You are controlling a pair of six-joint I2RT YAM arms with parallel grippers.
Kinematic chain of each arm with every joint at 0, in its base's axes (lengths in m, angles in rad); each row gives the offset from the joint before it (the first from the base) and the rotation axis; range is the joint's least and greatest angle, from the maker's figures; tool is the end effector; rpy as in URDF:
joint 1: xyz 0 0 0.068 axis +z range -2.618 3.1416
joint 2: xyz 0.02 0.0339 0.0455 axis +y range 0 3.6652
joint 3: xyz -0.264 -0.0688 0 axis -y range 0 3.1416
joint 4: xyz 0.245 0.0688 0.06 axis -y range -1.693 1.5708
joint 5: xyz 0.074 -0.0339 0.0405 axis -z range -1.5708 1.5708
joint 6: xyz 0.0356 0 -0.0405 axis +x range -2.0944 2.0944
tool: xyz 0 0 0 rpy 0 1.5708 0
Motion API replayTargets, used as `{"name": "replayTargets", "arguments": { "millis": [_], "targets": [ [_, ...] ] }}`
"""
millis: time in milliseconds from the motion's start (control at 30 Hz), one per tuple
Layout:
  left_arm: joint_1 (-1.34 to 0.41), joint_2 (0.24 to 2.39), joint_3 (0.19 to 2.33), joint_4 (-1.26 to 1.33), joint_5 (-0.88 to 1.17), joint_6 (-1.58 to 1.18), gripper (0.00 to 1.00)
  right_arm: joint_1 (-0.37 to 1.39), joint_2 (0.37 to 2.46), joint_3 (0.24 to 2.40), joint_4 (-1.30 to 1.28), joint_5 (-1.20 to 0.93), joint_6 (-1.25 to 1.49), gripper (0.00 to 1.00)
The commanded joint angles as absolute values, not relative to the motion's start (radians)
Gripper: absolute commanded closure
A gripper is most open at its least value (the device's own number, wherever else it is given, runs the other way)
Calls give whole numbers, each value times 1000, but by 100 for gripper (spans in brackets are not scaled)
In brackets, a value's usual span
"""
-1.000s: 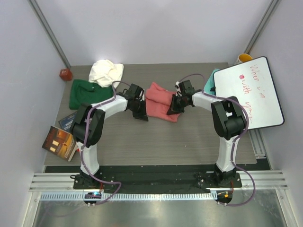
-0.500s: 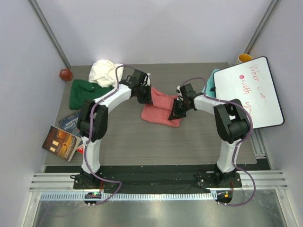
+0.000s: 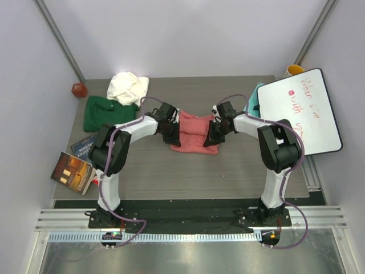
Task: Fold and stack the t-shirts
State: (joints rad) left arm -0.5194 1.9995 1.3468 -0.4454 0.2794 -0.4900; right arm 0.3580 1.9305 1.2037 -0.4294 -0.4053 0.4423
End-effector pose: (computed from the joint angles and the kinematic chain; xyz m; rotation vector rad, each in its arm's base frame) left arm 0.3511 -0.2121 0.1561 0.1353 2.7837 -0.6672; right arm 0.3499 0.1459 0.1450 -0.0029 2.8215 0.7644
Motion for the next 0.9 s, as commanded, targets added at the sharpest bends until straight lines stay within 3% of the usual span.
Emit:
{"name": "replayTargets", "arguments": {
  "millis": [0,433,733,867],
  "targets": [
    [-563,1957,1218,-495,248,-492,100,368,1930,1132,-584,-363,388,99],
    [-629,1815,1140,-727,270,-499,100,460,1778,1000,-707,-373,411,99],
    [-632,1815,1183,-801,192,-446,100,483,1787,1097,-732,-397,399,98],
    [-629,1822,1219,-836,157,-417,100,482,1749,1190,-773,-373,374,75]
  ]
}}
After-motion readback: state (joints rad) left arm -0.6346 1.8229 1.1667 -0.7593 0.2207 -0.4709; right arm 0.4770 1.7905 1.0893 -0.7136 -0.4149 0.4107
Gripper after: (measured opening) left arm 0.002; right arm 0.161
